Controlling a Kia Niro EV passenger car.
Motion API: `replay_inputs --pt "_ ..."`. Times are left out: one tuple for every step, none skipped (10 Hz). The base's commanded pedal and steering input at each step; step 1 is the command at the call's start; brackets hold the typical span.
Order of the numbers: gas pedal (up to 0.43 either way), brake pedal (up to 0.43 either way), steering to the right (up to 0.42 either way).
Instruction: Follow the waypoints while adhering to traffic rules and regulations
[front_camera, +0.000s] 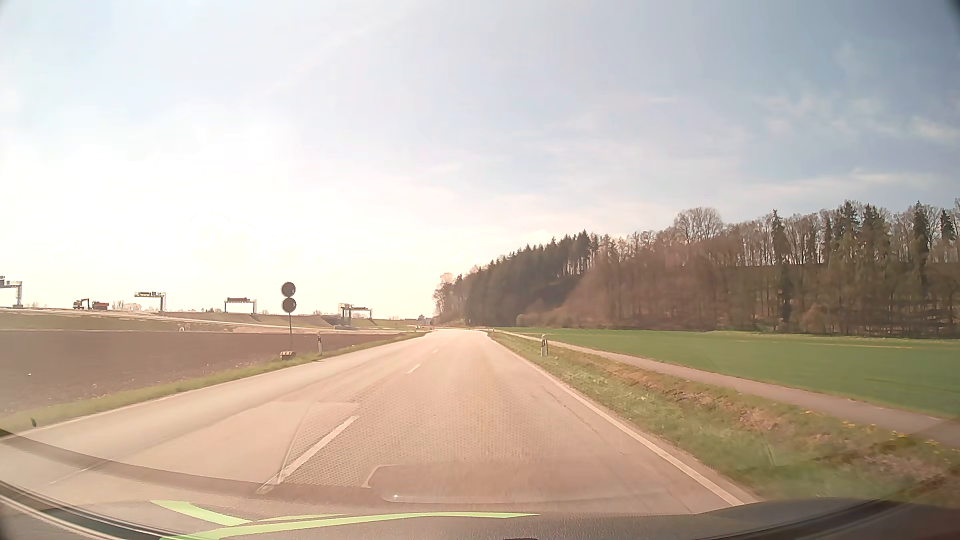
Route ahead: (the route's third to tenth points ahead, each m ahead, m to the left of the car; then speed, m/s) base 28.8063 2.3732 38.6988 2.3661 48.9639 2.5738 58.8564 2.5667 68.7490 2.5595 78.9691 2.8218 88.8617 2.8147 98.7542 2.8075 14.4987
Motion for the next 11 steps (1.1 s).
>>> replay_inputs --pt "0.110 0.000 -0.001" --pt "0.110 0.000 -0.001" --pt "0.110 0.000 -0.001" --pt "0.110 0.000 -0.001" --pt "0.110 0.000 -0.002" --pt "0.110 0.000 -0.003" --pt "0.110 0.000 -0.005" --pt "0.110 0.000 -0.005" --pt "0.110 0.000 -0.005" --pt "0.110 0.000 -0.005" --pt "0.110 0.000 -0.005"
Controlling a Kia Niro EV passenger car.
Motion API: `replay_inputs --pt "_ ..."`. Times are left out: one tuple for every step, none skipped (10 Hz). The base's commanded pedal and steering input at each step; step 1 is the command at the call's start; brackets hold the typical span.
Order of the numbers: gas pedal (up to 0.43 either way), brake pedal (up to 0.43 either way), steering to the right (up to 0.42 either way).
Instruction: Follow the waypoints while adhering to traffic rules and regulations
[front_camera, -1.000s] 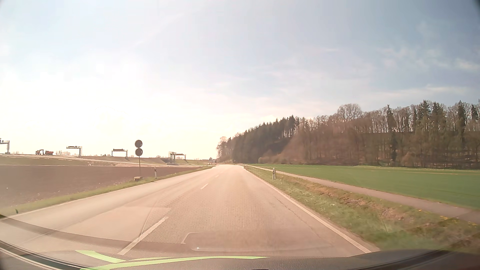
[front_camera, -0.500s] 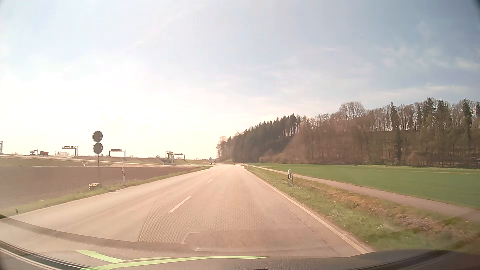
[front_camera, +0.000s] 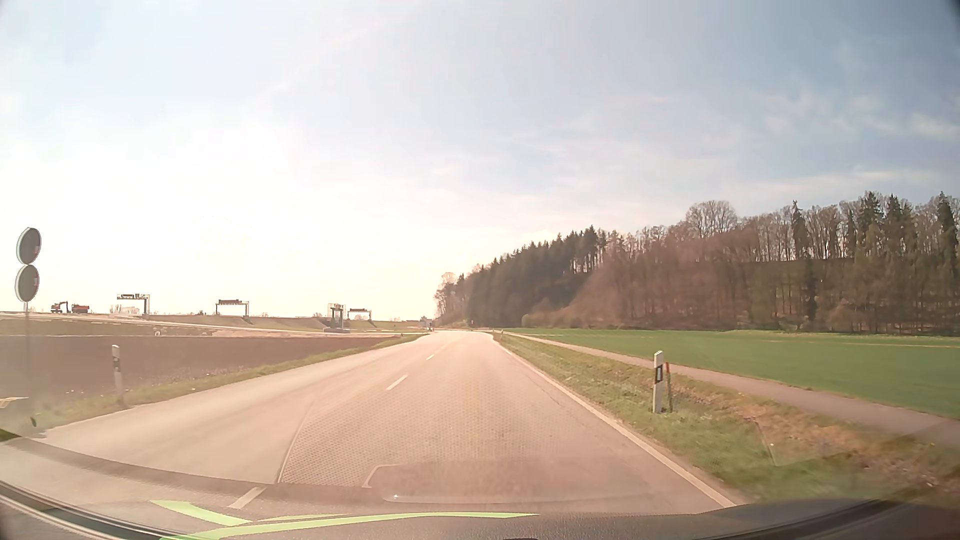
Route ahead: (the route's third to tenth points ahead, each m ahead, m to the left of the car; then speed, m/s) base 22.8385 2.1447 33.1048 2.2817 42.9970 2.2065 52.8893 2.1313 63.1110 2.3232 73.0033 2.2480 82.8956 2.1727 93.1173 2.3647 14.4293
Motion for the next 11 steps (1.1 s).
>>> replay_inputs --pt "0.110 0.000 -0.005" --pt "0.110 0.000 -0.004" --pt "0.110 0.000 -0.005" --pt "0.110 0.000 -0.005" --pt "0.110 0.000 -0.005" --pt "0.110 0.000 -0.005" --pt "0.110 0.000 -0.005" --pt "0.110 0.000 -0.004" --pt "0.110 0.000 -0.004" --pt "0.110 0.000 -0.003" --pt "0.110 0.000 -0.003"
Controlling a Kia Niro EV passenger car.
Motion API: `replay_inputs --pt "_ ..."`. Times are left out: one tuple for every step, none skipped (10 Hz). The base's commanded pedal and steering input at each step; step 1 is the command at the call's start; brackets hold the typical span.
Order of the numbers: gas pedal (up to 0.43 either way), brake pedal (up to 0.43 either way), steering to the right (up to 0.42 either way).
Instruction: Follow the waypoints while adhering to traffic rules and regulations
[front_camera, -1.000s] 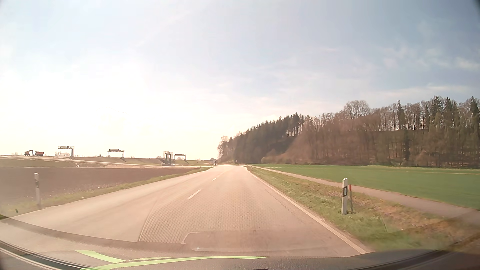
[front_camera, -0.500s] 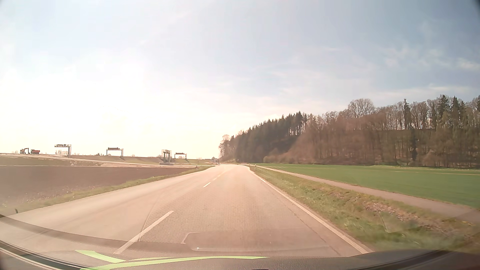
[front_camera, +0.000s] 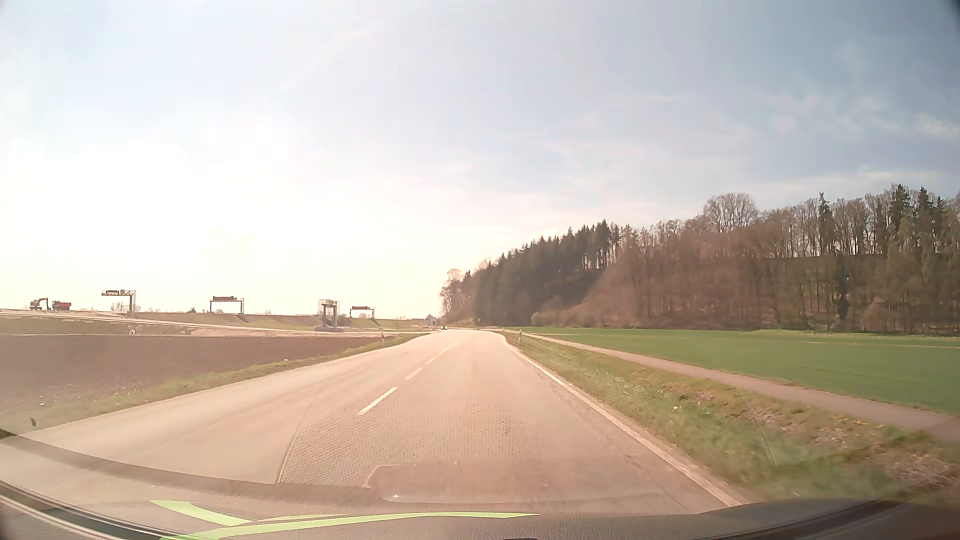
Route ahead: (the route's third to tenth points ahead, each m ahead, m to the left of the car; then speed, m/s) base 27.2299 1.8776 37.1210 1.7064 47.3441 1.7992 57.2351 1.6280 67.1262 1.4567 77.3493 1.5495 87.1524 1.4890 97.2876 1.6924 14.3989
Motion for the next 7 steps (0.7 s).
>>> replay_inputs --pt "0.110 0.000 -0.002" --pt "0.110 0.000 -0.001" --pt "0.110 0.000 0.001" --pt "0.098 0.000 0.000" --pt "0.098 0.000 0.001" --pt "0.098 0.000 0.001" --pt "0.098 0.000 0.001"
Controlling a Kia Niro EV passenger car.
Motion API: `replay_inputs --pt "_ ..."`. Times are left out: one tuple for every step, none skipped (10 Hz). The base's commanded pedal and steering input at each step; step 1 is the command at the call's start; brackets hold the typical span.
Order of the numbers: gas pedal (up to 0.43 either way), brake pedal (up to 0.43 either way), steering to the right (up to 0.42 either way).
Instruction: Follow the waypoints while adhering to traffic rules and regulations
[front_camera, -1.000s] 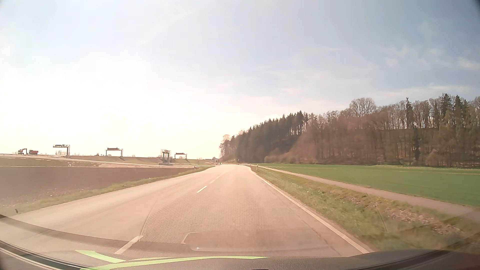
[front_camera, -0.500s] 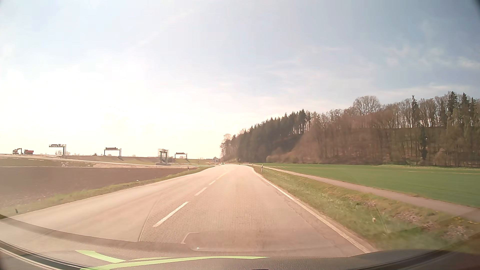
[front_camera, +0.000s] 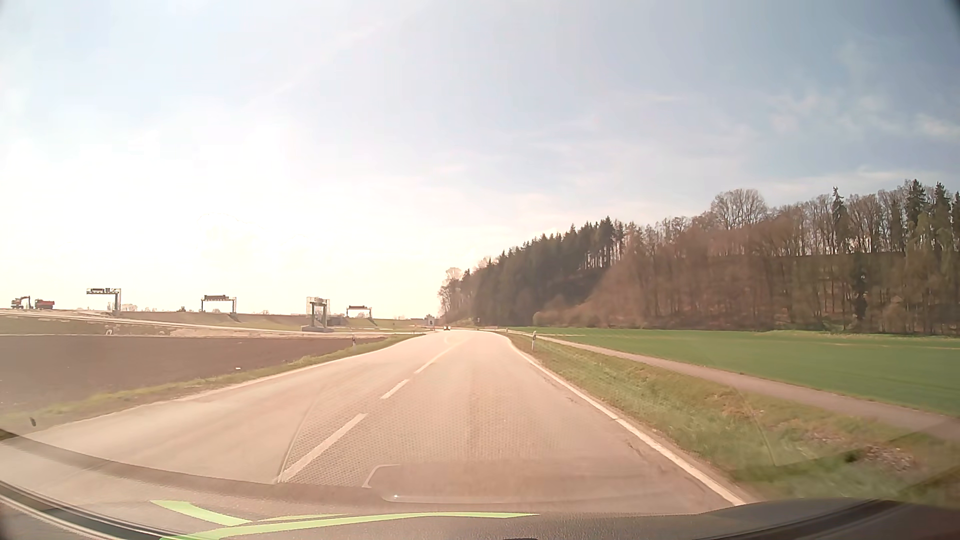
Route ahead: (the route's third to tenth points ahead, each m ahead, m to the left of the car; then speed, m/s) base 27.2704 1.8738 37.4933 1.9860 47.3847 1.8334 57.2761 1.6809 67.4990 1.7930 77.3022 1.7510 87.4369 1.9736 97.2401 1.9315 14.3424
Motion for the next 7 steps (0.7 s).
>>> replay_inputs --pt "0.098 0.000 0.001" --pt "0.098 0.000 0.000" --pt "0.098 0.000 0.001" --pt "0.098 0.000 0.001" --pt "0.098 0.000 0.001" --pt "0.098 0.000 0.001" --pt "0.098 0.000 0.001"
